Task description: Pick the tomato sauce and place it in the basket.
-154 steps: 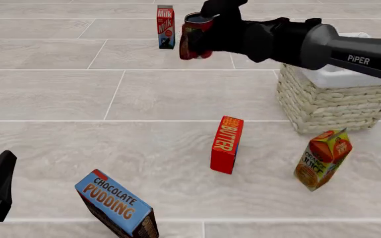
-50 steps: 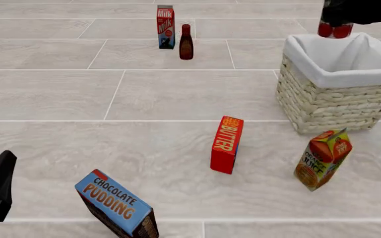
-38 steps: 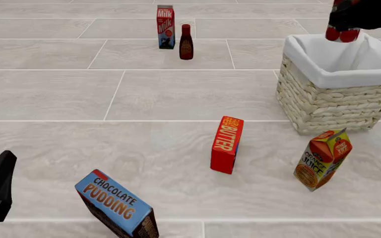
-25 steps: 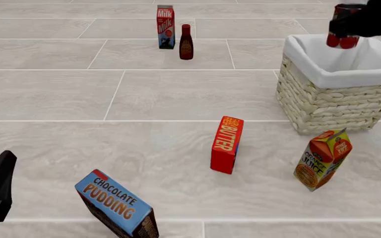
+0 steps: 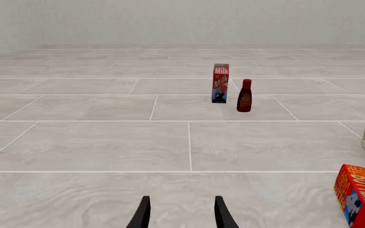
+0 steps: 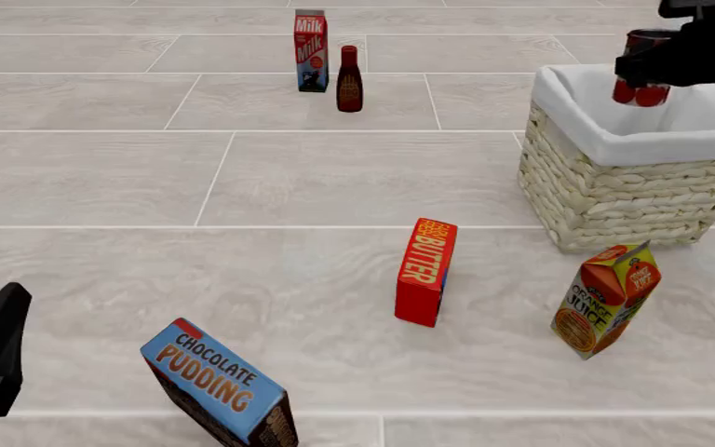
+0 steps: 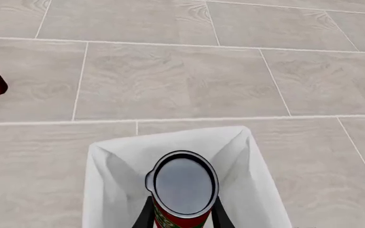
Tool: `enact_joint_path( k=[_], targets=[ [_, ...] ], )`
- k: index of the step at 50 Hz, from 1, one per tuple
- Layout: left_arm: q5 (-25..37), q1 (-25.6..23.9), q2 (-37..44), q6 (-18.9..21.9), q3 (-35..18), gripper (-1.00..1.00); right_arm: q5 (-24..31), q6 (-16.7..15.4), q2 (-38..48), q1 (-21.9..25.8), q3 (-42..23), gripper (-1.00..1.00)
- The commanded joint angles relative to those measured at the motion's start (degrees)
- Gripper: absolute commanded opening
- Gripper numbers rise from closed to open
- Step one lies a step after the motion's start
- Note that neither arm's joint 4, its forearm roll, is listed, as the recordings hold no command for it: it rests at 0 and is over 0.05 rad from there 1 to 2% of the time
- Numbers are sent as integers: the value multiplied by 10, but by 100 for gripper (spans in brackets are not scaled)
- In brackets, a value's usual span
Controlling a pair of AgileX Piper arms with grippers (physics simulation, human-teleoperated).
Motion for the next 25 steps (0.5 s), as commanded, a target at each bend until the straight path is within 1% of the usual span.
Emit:
enact_joint_path(
  k=[1, 6, 14, 25],
  targets=[
    [0, 0, 0, 0, 0, 100, -15, 11, 20, -11, 5, -100],
    [0, 0, 0, 0, 0, 100, -16, 13, 19, -11, 10, -100],
    [0, 0, 0, 0, 0, 100, -20, 4, 24, -19, 23, -100],
    [0, 0, 0, 0, 0, 100, -30, 3, 24, -23, 41, -100]
  ],
)
